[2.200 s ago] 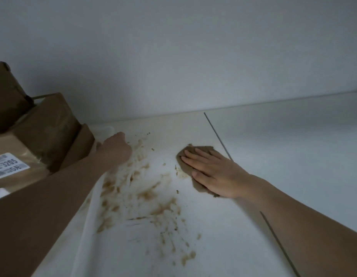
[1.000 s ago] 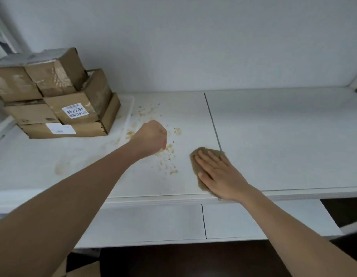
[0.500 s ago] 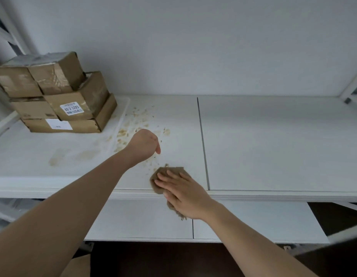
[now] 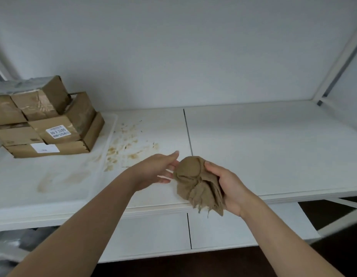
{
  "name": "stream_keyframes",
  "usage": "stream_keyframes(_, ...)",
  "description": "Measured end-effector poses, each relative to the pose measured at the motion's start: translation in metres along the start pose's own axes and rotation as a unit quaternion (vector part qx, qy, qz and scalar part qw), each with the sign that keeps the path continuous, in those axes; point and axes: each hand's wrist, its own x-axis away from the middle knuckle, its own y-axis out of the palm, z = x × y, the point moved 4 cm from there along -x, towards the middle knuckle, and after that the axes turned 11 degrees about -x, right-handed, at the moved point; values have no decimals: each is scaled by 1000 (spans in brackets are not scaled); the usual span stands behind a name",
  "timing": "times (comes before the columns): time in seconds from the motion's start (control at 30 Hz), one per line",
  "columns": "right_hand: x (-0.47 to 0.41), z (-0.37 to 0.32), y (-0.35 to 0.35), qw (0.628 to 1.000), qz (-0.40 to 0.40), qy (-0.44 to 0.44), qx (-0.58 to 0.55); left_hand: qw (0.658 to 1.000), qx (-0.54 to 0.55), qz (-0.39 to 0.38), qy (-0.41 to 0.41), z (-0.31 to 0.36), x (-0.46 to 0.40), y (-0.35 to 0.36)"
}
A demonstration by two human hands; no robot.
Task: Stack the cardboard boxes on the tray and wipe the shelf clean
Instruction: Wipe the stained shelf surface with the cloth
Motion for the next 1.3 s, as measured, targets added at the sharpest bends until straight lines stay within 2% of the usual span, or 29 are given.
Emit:
stream_keyframes(0.1, 3, -11, -3, 997, 41, 5, -58, 997, 13, -70, 29, 7, -1, 10)
stream_keyframes(0.23, 7, -21, -5, 997, 46, -1, -66, 995, 22, -42, 85, 22, -5, 8)
stream_keyframes(0.4, 11, -34, -12, 992, 77, -43, 85, 991, 73, -21, 111, 40, -8, 8)
stream_keyframes(0.6, 12, -42, -8, 979, 30, -62, 191, 987, 93, 11, 129, 65, -13, 17)
stream_keyframes(0.7, 10, -53, -13, 962, 35, -71, 262, 986, 82, 21, 145, 85, -14, 28)
stream_keyframes(0.83, 17, -78, -32, 950, 54, -127, 281, 989, 41, 47, 133, 105, -22, 45)
stream_keyframes(1.17, 18, -134, -79, 937, 120, -192, 267, 992, 33, 35, 115, 145, -43, 75)
stream_keyframes(1.3, 24, -160, -94, 904, 183, -230, 310, 994, -13, 29, 103, 150, -45, 71)
